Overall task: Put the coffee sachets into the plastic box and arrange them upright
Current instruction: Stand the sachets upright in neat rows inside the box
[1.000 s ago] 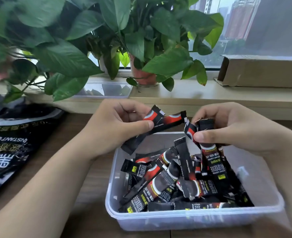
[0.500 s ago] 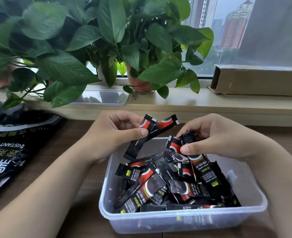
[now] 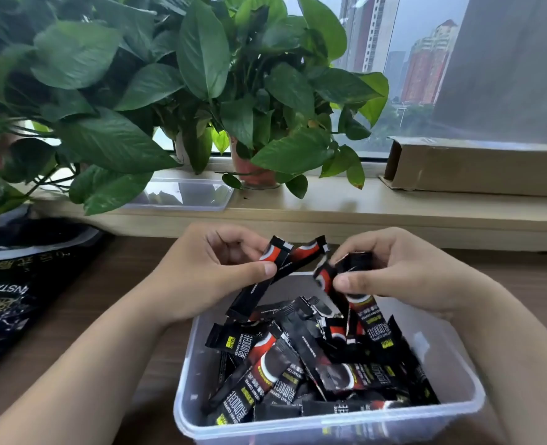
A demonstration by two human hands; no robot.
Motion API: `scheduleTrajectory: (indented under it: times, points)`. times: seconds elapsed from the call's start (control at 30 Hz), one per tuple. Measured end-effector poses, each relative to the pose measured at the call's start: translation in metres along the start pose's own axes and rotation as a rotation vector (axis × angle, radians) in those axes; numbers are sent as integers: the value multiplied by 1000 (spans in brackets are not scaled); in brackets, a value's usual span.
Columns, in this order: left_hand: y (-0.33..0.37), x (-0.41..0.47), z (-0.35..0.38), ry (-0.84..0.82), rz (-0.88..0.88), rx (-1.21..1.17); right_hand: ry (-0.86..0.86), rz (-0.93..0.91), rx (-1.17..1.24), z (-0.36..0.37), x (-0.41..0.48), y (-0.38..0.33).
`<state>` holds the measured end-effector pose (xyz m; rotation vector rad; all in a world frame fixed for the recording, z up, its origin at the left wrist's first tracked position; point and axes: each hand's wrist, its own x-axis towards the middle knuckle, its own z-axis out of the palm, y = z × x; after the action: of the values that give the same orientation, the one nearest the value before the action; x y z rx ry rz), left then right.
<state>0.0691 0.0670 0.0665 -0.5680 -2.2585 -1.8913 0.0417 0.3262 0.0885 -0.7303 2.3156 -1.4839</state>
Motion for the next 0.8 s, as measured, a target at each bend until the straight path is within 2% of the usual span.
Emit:
scheduleTrajectory:
  times: [0.07, 0.13, 0.4, 0.57, 0.8]
  points:
    - [-2, 2, -1, -3, -12, 31, -25, 15, -204, 5, -1, -2]
    - [-2, 2, -2, 15, -19, 42, -11, 15, -263, 7, 0, -5]
    - [-1, -1, 13, 49, 70, 186, 111, -1, -238, 9, -10, -6]
    - [0, -2, 13, 39, 71, 204, 275, -26, -147, 12, -19, -15]
    - [3, -3, 15, 49, 99, 205, 247, -7, -161, 19, -43, -31]
